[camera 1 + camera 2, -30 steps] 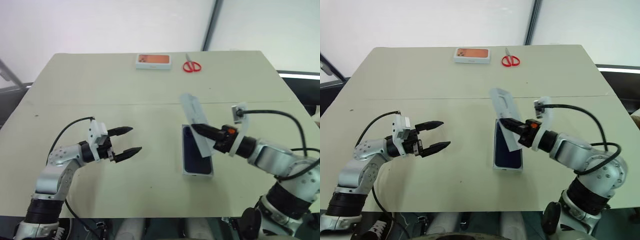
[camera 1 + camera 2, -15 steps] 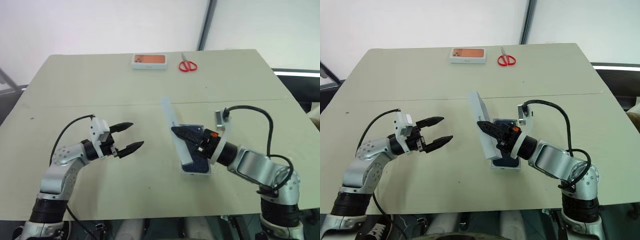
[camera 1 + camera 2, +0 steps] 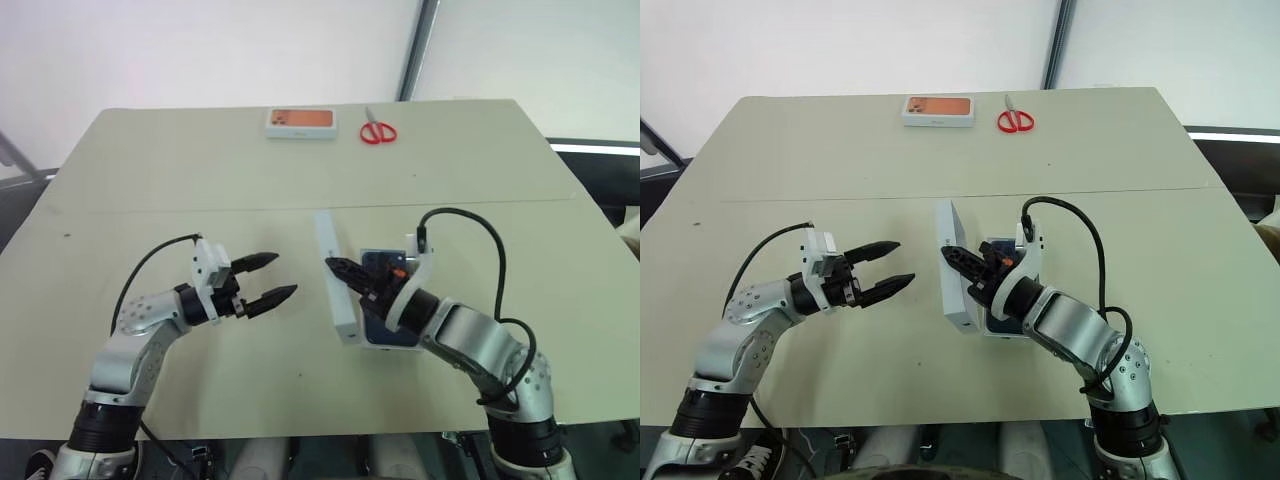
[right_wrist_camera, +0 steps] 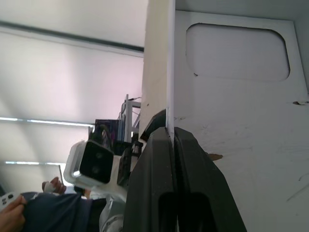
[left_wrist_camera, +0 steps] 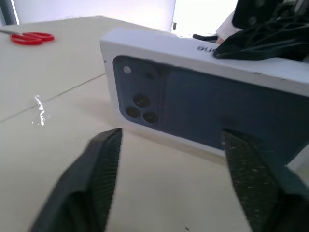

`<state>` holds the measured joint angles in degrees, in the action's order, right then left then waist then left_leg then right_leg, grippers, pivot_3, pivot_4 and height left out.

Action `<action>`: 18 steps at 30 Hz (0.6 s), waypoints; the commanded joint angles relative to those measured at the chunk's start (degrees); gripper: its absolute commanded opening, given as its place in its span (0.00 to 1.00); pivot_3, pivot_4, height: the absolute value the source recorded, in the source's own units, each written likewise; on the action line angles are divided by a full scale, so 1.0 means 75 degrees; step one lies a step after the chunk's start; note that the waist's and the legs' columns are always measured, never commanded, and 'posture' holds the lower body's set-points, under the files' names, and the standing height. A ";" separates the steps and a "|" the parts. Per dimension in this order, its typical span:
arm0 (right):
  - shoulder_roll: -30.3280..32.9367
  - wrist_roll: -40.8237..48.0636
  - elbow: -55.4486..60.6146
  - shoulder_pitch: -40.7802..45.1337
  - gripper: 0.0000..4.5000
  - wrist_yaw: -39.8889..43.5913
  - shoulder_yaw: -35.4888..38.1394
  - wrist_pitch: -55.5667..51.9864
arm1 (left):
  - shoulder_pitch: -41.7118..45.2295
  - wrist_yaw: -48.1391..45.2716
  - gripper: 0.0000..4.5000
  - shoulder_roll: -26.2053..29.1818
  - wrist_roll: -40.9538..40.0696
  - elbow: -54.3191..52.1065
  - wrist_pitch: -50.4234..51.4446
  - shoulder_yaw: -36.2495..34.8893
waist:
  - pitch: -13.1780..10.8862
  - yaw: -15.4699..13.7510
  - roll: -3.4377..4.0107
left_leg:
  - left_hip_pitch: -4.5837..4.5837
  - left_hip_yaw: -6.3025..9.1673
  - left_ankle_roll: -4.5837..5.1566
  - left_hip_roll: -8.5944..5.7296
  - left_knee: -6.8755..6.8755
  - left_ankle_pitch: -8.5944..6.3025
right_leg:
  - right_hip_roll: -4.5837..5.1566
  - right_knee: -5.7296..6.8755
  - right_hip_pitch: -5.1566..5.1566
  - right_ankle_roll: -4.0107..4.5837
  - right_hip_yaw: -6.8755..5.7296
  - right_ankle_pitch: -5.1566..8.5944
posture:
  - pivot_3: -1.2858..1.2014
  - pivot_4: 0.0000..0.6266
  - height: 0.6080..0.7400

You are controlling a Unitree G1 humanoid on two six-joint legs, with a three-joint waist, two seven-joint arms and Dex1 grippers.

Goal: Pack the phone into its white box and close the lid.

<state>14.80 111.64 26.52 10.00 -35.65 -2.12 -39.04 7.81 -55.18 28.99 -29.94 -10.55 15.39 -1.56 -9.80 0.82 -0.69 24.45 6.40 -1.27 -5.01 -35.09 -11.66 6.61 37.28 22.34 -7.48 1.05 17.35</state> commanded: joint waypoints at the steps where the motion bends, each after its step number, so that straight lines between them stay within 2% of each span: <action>1: -0.0102 0.0181 0.0152 0.0062 0.00 -0.0052 0.0011 0.0199 | -0.0014 -0.0014 0.34 -0.0099 -0.0119 -0.0364 -0.0013 0.0081 | 0.0000 -0.0002 0.0000 | 0.0000 0.0000 0.0000 0.0001 0.0000 0.0000 | -0.0001 0.0000 0.0000 0.0000 0.0000 0.0000 | 0.52 0.24 1.00; 4: 0.0154 0.0180 -0.0009 -0.0234 0.00 0.0047 0.0020 0.0131 | -0.0020 0.0084 0.01 -0.0293 -0.0040 -0.0311 0.0003 0.0263 | 0.0000 -0.0010 0.0000 | -0.0002 0.0003 0.0000 0.0002 0.0000 0.0000 | -0.0002 0.0001 -0.0002 0.0001 -0.0001 0.0001 | 0.52 0.24 1.00; 14: 0.0481 0.0035 -0.0026 -0.0178 0.00 0.0339 -0.0049 0.0071 | 0.0410 0.0545 0.01 -0.1149 0.0660 0.0322 -0.0335 0.0922 | 0.0001 -0.0012 0.0001 | -0.0002 0.0000 0.0001 0.0001 -0.0003 0.0000 | -0.0004 0.0002 -0.0015 0.0000 -0.0005 0.0000 | 0.52 0.24 1.00; 17: 0.0676 -0.0165 0.0005 -0.0274 0.19 0.0498 -0.0063 -0.0022 | 0.0467 0.0551 0.00 -0.1309 0.0774 0.0458 -0.0439 0.1050 | 0.0002 -0.0012 0.0000 | -0.0001 -0.0001 0.0000 0.0000 -0.0002 0.0000 | -0.0004 0.0002 -0.0015 -0.0001 -0.0006 0.0000 | 0.52 0.24 1.00; 18: 0.0746 -0.0238 0.0021 -0.0272 0.30 0.0575 -0.0064 -0.0043 | 0.0466 0.0524 0.00 -0.1338 0.0766 0.0472 -0.0427 0.1081 | 0.0001 -0.0012 0.0000 | -0.0001 -0.0002 0.0001 0.0000 -0.0002 0.0000 | -0.0004 0.0002 -0.0015 -0.0001 -0.0006 0.0000 | 0.52 0.24 1.00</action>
<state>19.91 110.43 25.49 7.87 -32.75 -2.80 -38.95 10.83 -51.00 19.21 -24.26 -6.52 13.23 6.14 -9.78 0.74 -0.69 24.45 6.39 -1.27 -5.01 -35.10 -11.66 6.58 37.29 22.23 -7.49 1.01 17.35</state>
